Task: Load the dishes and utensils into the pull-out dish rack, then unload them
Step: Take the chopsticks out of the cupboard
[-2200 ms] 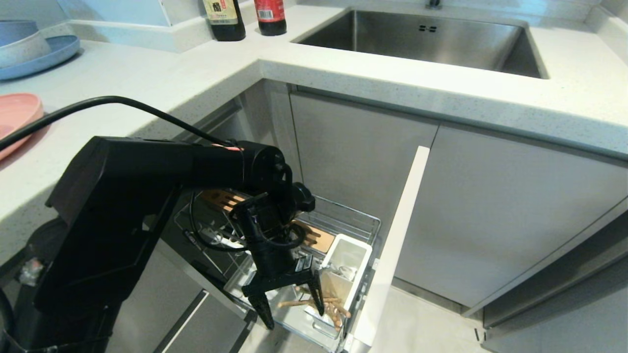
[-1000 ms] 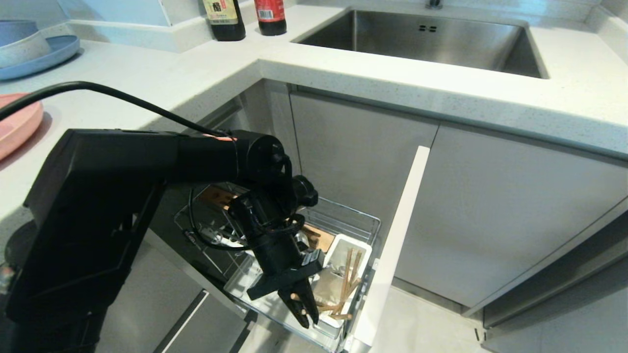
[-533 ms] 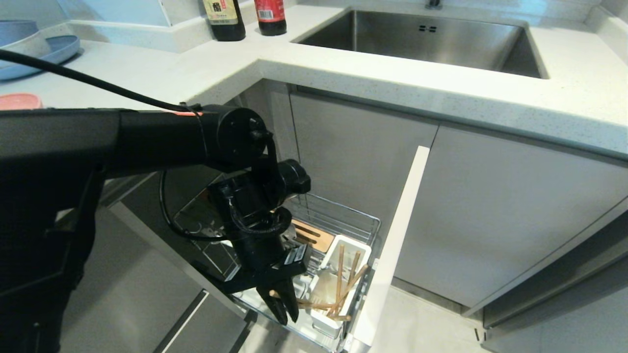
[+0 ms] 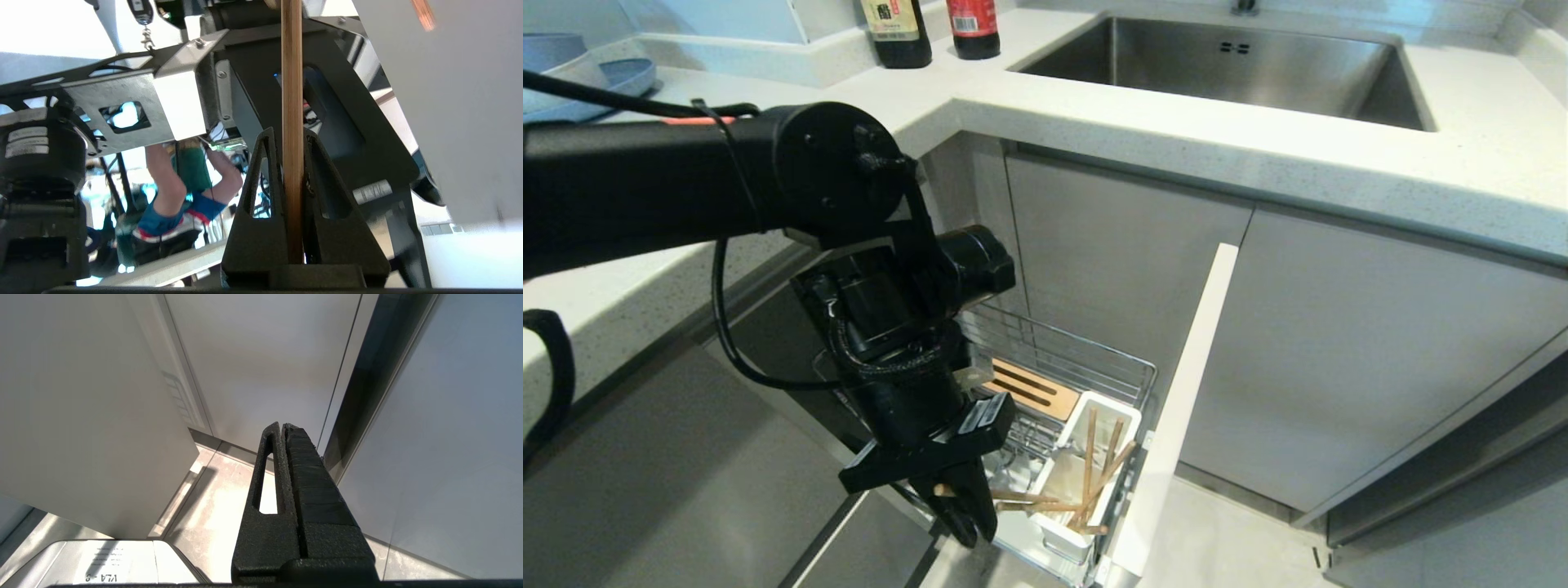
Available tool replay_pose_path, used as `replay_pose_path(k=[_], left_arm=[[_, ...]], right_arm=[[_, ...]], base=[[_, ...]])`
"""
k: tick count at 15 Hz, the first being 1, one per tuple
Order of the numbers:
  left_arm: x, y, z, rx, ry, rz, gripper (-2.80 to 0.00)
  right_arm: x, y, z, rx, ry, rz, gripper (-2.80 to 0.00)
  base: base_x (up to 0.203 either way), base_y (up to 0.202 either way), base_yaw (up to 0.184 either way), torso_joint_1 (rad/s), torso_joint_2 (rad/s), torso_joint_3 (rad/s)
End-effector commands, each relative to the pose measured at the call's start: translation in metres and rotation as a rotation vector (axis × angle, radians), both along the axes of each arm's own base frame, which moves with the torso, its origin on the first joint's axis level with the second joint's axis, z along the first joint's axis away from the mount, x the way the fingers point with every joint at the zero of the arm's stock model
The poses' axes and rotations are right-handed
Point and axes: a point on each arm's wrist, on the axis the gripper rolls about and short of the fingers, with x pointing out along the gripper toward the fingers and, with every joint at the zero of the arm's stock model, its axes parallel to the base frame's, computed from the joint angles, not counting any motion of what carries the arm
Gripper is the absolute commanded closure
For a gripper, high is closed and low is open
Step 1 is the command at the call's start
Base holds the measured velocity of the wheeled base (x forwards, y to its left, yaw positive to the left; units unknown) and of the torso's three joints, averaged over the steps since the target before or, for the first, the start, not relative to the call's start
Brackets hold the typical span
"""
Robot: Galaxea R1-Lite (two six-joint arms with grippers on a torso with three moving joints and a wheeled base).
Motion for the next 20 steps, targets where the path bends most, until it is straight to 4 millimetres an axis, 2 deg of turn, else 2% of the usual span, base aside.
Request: replay_pose_path(k=[1, 7, 11, 13, 15, 17, 20], left_arm=[[-0.019, 0.009, 0.022, -0.045, -0.05, -0.009, 0.0], [-0.05, 0.029, 0.055, -0.121, -0.14, -0.006, 0.0], [-0.087, 0.061, 0.089, -0.178, -0.291, 0.018, 0.0], [-0.112, 0.083, 0.108, -0.213, -0.436, 0.025, 0.0], [-0.13, 0.101, 0.128, -0.268, -0.675, 0.029, 0.0], [-0.141, 0.115, 0.148, -0.339, -0.927, 0.033, 0.0], [-0.155, 0.134, 0.17, -0.408, -1.175, 0.067, 0.0]], right_arm=[[0.0, 0.0, 0.0, 0.0, 0.001, 0.0, 0.0], [0.0, 0.0, 0.0, 0.0, 0.001, 0.0, 0.0], [0.0, 0.0, 0.0, 0.0, 0.001, 0.0, 0.0], [0.0, 0.0, 0.0, 0.0, 0.0, 0.001, 0.0], [0.0, 0.0, 0.0, 0.0, 0.0, 0.0, 0.0], [0.0, 0.0, 0.0, 0.0, 0.001, 0.0, 0.0], [0.0, 0.0, 0.0, 0.0, 0.001, 0.001, 0.0]], base=[[0.0, 0.0, 0.0, 0.0, 0.0, 0.0], [0.0, 0.0, 0.0, 0.0, 0.0, 0.0], [0.0, 0.0, 0.0, 0.0, 0.0, 0.0], [0.0, 0.0, 0.0, 0.0, 0.0, 0.0], [0.0, 0.0, 0.0, 0.0, 0.0, 0.0], [0.0, 0.0, 0.0, 0.0, 0.0, 0.0], [0.0, 0.0, 0.0, 0.0, 0.0, 0.0]])
